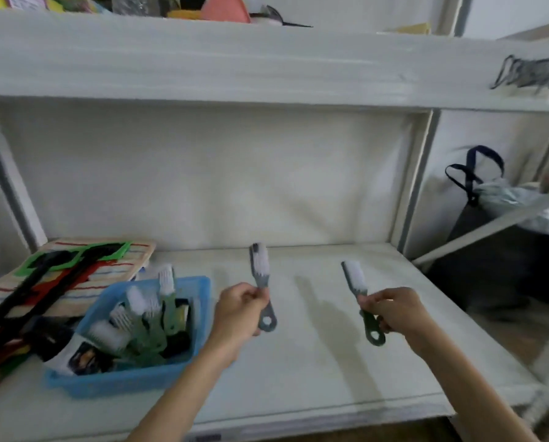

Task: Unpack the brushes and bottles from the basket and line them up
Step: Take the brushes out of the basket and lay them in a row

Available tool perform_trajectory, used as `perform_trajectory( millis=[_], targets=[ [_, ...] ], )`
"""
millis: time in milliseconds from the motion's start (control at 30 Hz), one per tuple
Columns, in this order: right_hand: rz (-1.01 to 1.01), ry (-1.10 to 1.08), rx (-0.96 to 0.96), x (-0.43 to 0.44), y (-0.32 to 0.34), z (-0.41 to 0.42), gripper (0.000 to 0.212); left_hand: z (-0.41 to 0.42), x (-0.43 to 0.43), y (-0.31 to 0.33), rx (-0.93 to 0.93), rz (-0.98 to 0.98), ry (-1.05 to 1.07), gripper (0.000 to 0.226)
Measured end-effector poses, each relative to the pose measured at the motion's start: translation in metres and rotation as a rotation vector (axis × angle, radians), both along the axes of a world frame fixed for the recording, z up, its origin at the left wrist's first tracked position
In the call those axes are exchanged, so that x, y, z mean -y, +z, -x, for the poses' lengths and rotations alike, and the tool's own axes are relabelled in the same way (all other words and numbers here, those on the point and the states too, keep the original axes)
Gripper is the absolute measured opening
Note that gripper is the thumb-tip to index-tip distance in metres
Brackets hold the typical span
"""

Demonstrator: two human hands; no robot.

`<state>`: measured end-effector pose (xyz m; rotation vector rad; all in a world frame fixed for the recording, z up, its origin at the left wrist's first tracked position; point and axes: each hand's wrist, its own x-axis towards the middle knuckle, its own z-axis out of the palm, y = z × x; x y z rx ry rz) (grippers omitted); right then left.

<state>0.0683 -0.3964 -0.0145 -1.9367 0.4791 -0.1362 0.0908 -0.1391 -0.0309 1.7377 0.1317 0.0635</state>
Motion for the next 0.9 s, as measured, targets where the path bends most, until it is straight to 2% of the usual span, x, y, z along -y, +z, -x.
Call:
perform_trajectory(
  millis=[133,300,500,667,800,900],
  targets=[
    [0.160,-0.102,-0.151,0.058,-0.021,0.004,0.015,0.006,0.090,-0.031,-0.169,-0.060,-0.266,0.026],
    [0.248,-0.167,-0.282,0.092,-0.033,0.015,0.012,0.003,0.157,-0.055,-0.269,-0.113,-0.382,0.024],
    [0.262,-0.187,-0.281,0.109,-0.043,0.019,0.008,0.009,0.190,-0.068,-0.144,-0.266,-0.446,0.032],
    [0.295,-0.176,-0.350,0.114,-0.051,0.018,0.009,0.021,0.198,-0.074,0.030,-0.451,-0.517,0.024],
    [0.494,-0.196,-0.414,0.111,-0.055,0.017,0.023,0.020,0.192,-0.069,-0.023,-0.460,-0.541,0.033],
    [0.718,-0.226,-0.314,0.094,-0.051,0.011,0.023,0.017,0.176,-0.053,-0.078,-0.492,-0.548,0.029]
  ],
)
